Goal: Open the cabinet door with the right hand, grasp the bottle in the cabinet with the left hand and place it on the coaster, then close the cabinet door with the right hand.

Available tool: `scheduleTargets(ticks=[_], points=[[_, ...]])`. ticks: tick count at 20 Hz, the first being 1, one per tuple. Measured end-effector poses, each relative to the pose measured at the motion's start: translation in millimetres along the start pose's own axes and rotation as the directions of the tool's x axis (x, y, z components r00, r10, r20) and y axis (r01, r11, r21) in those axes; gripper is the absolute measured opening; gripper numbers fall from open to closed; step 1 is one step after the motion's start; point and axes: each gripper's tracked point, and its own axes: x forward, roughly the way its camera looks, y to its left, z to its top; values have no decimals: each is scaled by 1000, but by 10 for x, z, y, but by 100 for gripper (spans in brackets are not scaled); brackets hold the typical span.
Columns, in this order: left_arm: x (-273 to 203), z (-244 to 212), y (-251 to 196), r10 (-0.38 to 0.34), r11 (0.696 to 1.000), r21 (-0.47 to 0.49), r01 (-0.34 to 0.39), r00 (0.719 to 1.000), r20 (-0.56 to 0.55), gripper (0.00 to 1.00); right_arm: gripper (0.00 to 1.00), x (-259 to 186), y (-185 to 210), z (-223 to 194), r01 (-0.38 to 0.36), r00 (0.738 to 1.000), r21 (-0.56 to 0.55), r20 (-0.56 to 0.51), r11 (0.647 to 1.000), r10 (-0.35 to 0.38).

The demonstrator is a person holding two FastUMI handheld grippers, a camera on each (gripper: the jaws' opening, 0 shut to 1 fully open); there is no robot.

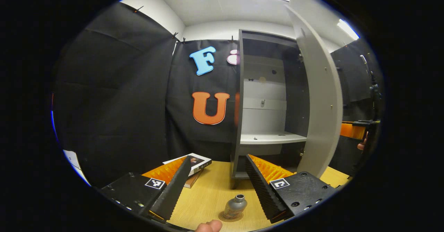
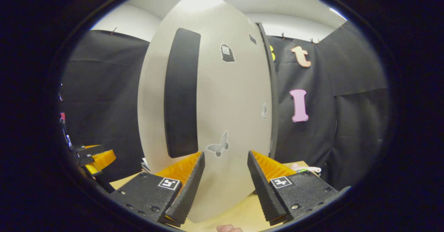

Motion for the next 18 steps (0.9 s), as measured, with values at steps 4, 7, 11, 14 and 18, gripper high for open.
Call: scheduleTargets(ticks=[4,7,11,14,18], points=[[-84,23,88,13,1000,5,-13,1000,2,94,82,443,297,-48,-59,998,17,-6,998,59],[-105,11,186,29,1000,9,-29,1000,4,94,82,736,472,-45,-76,997,25,9,997,76],[-139,-44,245,43,999,6,-43,999,-6,94,82,936,472,-110,-69,997,6,18,998,69],[-154,-49,232,42,999,4,-42,999,-10,94,77,790,442,-1,-66,996,15,55,998,65],[-160,2,71,16,1000,-5,-16,1000,4,94,82,319,203,251,-20,996,17,86,1000,18]])
